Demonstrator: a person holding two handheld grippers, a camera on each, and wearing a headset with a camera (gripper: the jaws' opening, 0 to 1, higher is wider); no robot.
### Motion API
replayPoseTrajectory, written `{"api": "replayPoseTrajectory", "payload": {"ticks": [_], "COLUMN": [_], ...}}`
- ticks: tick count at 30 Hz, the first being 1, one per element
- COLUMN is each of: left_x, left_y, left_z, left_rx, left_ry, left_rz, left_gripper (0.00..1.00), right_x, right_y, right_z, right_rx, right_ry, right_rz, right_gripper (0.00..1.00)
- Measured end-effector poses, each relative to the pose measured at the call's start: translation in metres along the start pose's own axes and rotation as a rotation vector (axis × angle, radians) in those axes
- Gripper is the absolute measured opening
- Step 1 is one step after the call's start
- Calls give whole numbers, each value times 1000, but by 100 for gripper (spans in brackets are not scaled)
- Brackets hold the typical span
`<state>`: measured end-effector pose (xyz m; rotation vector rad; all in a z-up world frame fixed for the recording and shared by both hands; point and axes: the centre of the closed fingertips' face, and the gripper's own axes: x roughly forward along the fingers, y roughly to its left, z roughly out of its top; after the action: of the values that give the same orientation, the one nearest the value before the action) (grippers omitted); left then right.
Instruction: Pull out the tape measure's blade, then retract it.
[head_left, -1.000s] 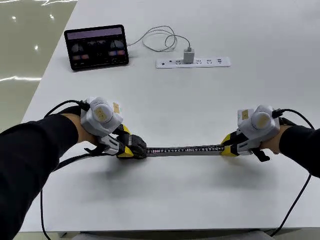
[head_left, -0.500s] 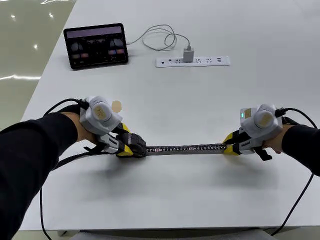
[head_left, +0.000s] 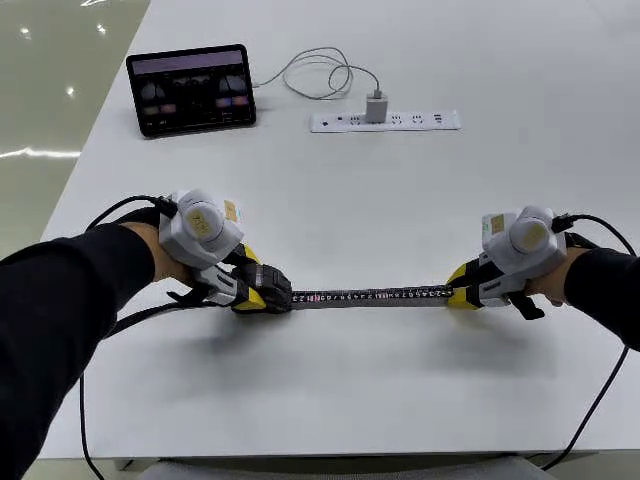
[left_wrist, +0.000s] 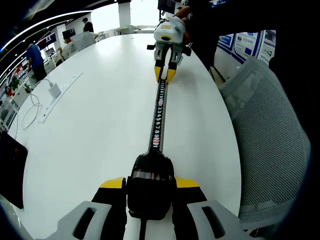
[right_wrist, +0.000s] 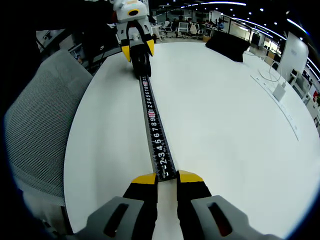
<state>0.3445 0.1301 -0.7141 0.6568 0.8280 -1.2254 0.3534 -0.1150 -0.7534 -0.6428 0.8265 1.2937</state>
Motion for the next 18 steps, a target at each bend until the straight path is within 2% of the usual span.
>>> {"api": "replayPoseTrajectory", "payload": {"ticks": [18], "left_x": [0], "left_y": [-1], "left_z": [1], "left_rx": [7], "left_ry": [-11], "left_rz": [8], "left_gripper": [31], "right_x": [-1], "right_y": [1], "right_z": [0], "right_rx": [6], "right_ry": [5], "right_rz": [15], "right_gripper": [9]}}
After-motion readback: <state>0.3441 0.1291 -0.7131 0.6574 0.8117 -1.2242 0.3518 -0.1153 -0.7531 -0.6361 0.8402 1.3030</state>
